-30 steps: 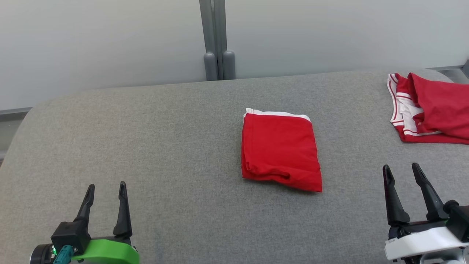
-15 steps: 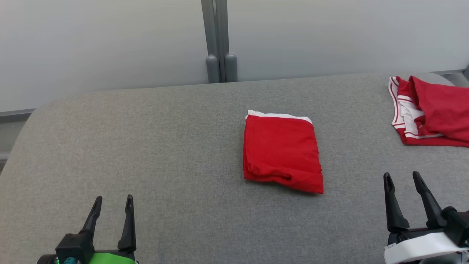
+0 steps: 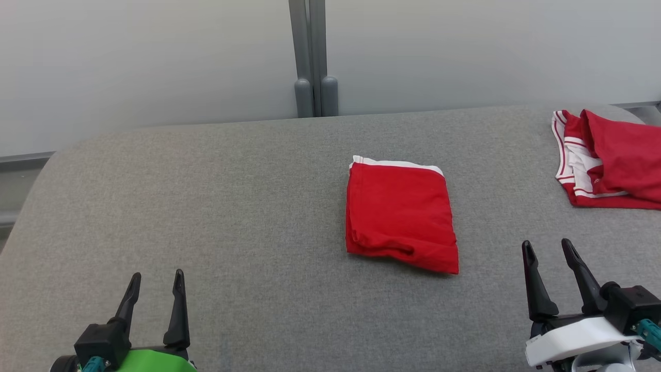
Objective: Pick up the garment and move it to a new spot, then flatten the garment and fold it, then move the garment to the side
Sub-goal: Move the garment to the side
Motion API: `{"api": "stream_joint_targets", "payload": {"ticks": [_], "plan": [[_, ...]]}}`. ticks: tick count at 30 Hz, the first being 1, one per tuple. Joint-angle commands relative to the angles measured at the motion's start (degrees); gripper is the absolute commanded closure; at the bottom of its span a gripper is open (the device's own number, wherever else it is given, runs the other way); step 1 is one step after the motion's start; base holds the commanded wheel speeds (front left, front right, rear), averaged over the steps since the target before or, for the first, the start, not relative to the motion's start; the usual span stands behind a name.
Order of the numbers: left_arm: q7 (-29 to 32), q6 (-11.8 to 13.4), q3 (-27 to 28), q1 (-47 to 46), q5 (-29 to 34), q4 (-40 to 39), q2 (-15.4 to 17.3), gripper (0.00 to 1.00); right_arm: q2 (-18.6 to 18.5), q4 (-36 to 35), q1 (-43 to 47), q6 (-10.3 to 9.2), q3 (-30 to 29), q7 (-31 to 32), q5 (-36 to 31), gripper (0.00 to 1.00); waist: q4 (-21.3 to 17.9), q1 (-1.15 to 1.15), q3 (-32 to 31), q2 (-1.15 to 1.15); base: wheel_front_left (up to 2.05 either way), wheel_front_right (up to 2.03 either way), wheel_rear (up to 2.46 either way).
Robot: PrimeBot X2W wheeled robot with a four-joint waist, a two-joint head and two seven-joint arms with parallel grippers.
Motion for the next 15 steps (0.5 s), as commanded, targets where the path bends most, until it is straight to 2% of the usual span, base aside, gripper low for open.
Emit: {"api": "stream_joint_targets", "payload": {"ticks": [1,15], "plan": [[-0.21,0.29,0.36,-0.82,-0.35,0.18,0.07,0.00,0.12,0.31,-0.48,-0.02,0.08,-0.16,0.21,0.00,0.07,0.00,0.00,0.00,0.00,0.00,0.00],[-0.23,-0.01,0.83,-0.94,-0.39,-0.46,0.50,0.00,0.22,0.76,-0.28,-0.02,0.09,-0.16,0.00,0.00,0.41,0.00,0.32,0.00,0.00,0.00,0.00]]}}
